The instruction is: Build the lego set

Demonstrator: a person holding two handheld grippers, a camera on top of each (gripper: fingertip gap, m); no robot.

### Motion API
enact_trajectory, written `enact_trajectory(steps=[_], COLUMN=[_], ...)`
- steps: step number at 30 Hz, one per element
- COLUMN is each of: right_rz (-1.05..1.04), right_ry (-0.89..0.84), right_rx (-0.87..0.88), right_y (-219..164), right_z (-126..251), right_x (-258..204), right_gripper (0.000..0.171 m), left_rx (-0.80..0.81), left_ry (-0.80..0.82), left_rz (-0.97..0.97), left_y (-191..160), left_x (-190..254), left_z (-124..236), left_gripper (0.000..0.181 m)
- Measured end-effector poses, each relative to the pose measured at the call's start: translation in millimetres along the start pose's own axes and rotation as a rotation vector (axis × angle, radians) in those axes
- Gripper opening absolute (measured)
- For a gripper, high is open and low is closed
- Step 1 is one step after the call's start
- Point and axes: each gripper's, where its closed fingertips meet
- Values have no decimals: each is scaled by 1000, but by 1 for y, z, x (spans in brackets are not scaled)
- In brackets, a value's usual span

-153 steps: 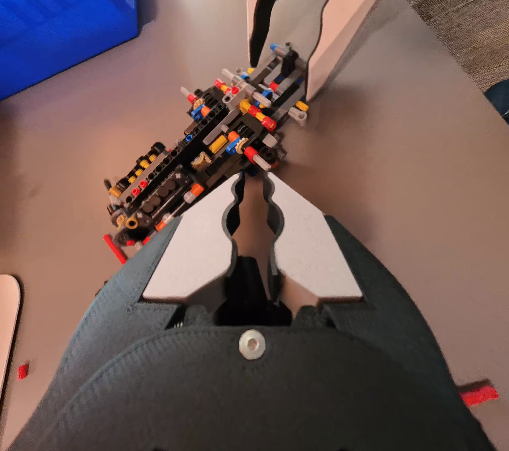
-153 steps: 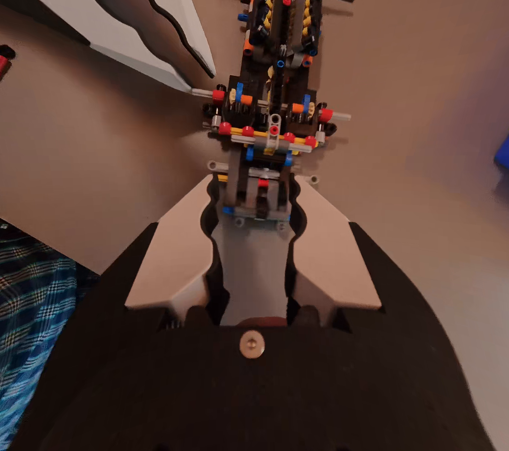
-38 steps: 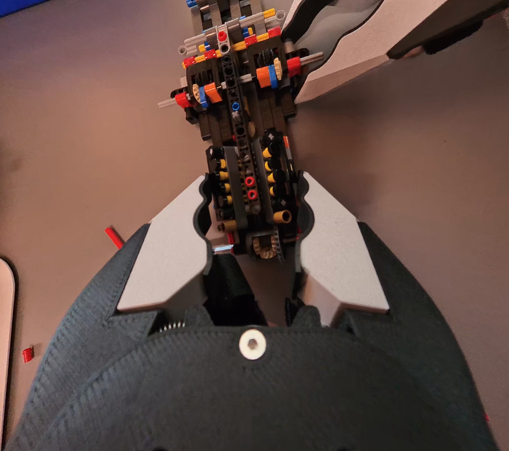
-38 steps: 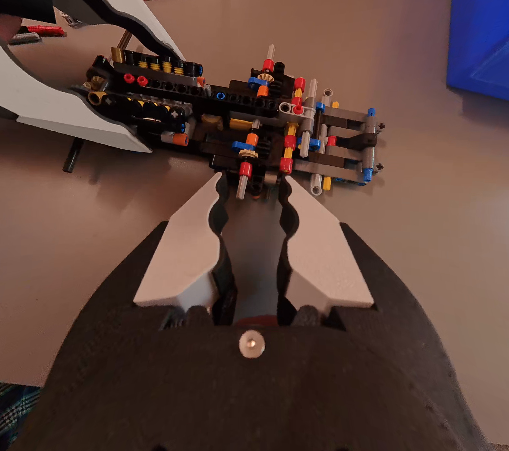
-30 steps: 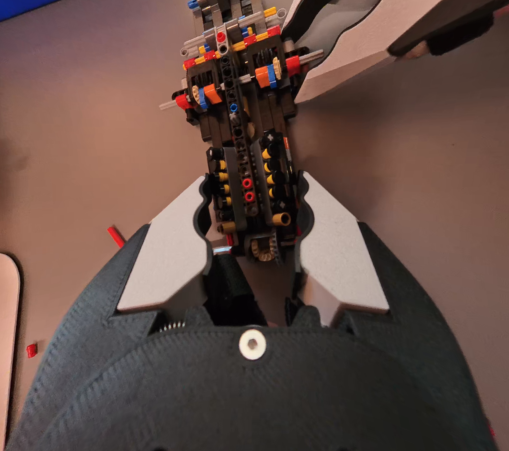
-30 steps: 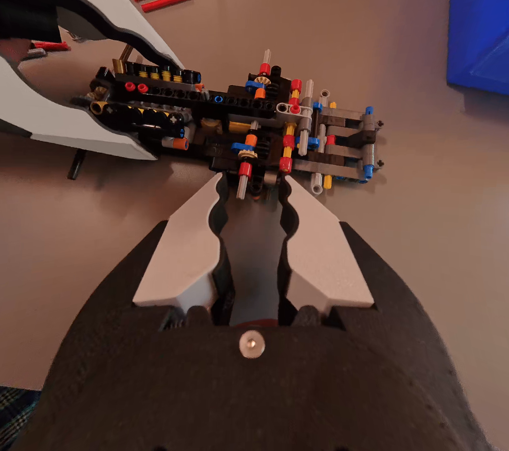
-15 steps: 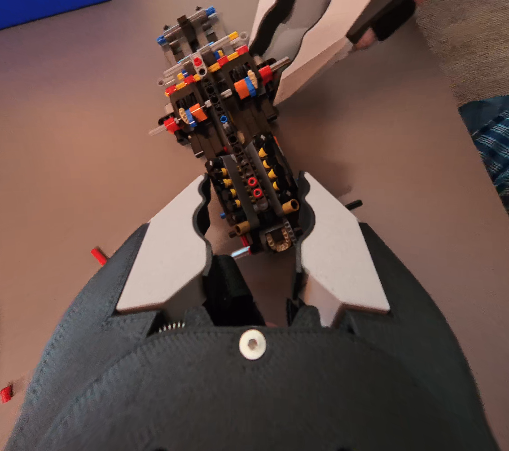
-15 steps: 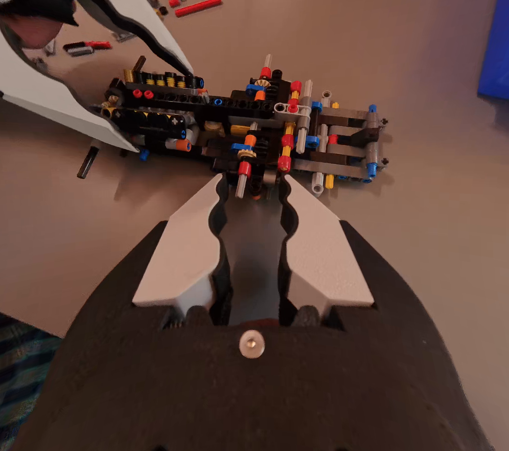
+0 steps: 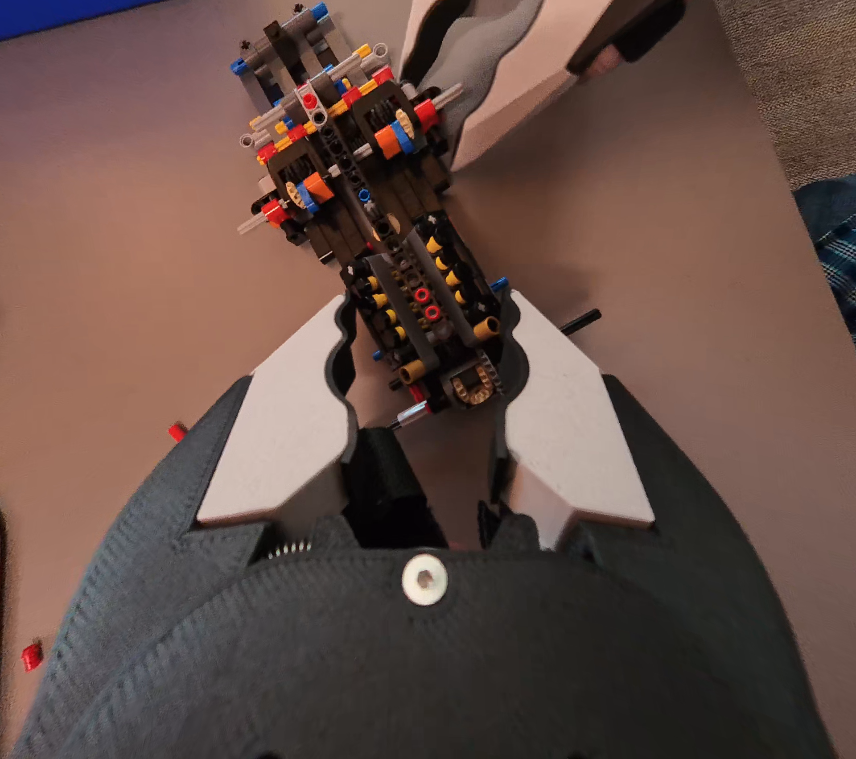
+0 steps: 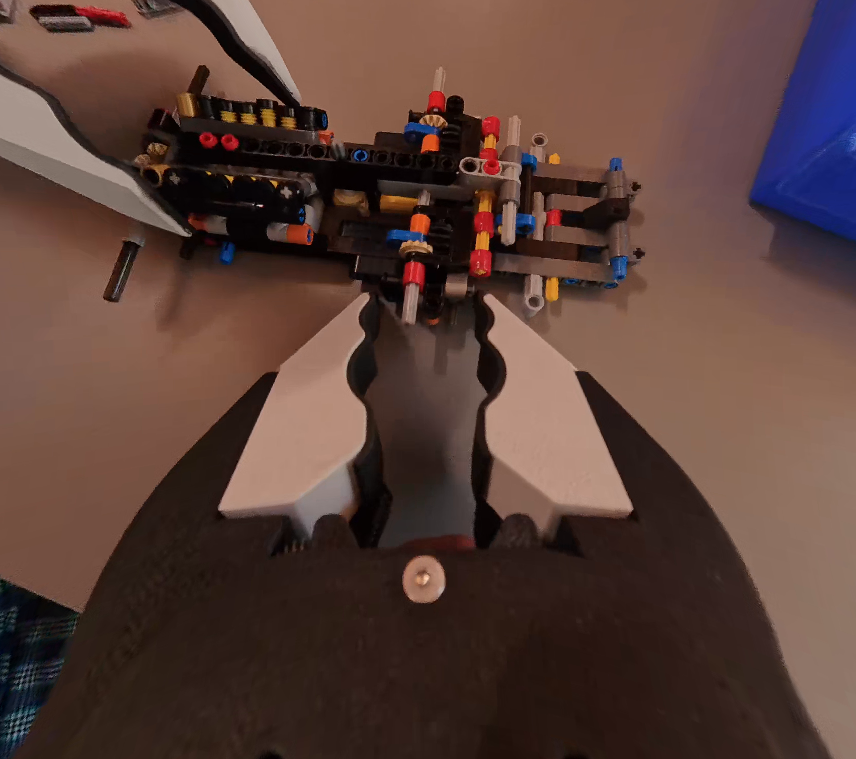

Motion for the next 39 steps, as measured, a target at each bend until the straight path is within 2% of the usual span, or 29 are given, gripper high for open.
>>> enact_trajectory(steps=[2,5,8,10,25,39], right_rz=[-14,-37,-59,-74,-255,-303], right_ry=[-22,-78,-73,-54,84,149], right_rx=[2,22,13,17,112,126], right_y=[-1,2,2,4,20,21], right_z=[1,2,0,-1,7,7], right_x=[-1,6,9,9,15,16], right_gripper=[43,34,34,29,28,28], left_rx=[-3,4,8,-2,46,97], left_ry=[-4,-26,-46,-58,-82,-118], left_rz=[12,30,55,66,102,113], left_y=[1,6,10,10,32,37], left_x=[-2,-4,-6,-8,-20,-21], left_z=[1,3,5,4,23,27], left_gripper=[61,61,60,60,57,58])
Point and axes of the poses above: each gripper's, where its closed fingertips meet, z back along the fingers, y out of its top, x = y × z across the jaws, and after that the axes turned 6 degrees about -x, right-handed
